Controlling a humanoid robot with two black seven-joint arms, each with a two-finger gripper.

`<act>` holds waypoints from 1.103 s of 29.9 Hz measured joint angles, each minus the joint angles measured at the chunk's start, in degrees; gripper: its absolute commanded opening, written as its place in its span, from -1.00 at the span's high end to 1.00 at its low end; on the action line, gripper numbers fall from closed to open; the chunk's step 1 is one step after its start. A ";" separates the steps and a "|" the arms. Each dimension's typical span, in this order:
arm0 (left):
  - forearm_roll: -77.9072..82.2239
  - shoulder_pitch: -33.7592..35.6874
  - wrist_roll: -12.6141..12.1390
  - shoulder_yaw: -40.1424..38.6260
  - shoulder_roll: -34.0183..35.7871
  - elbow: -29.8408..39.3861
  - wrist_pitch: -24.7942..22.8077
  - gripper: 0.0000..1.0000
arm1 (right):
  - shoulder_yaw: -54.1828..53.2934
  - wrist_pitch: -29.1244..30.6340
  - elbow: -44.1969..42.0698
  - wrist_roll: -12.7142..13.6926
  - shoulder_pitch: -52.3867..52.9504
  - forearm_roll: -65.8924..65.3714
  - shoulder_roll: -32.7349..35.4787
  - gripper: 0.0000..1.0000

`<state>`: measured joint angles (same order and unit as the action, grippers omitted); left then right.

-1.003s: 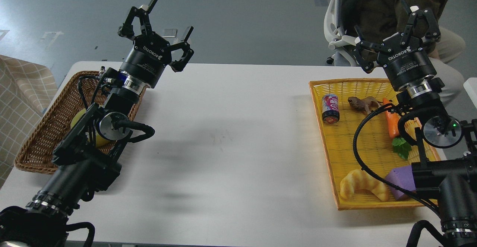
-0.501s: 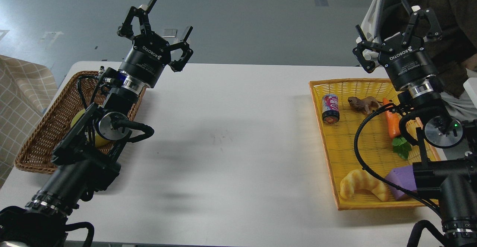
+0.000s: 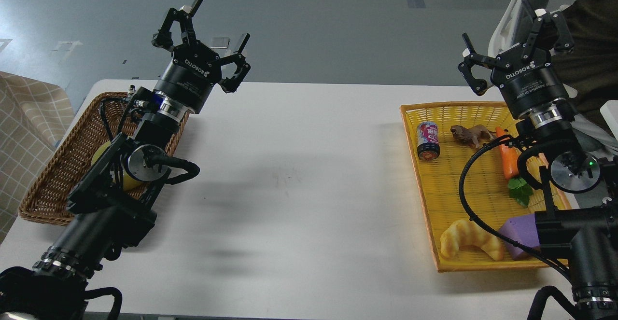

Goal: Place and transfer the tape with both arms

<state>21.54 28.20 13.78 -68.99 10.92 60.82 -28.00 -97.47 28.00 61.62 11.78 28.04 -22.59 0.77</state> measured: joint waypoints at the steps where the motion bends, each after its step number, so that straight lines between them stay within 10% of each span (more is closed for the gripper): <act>1: 0.00 0.00 0.00 0.00 0.04 0.00 0.00 -0.96 | 0.00 0.00 0.00 0.00 0.00 0.00 0.00 -1.00; 33: -0.01 0.04 0.04 0.08 0.16 0.00 0.00 -0.96 | 0.00 0.00 -0.01 0.00 -0.06 0.00 -0.10 -1.00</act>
<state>21.54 28.25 13.82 -68.91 11.08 60.82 -28.00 -97.47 28.00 61.61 11.78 27.97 -22.59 0.68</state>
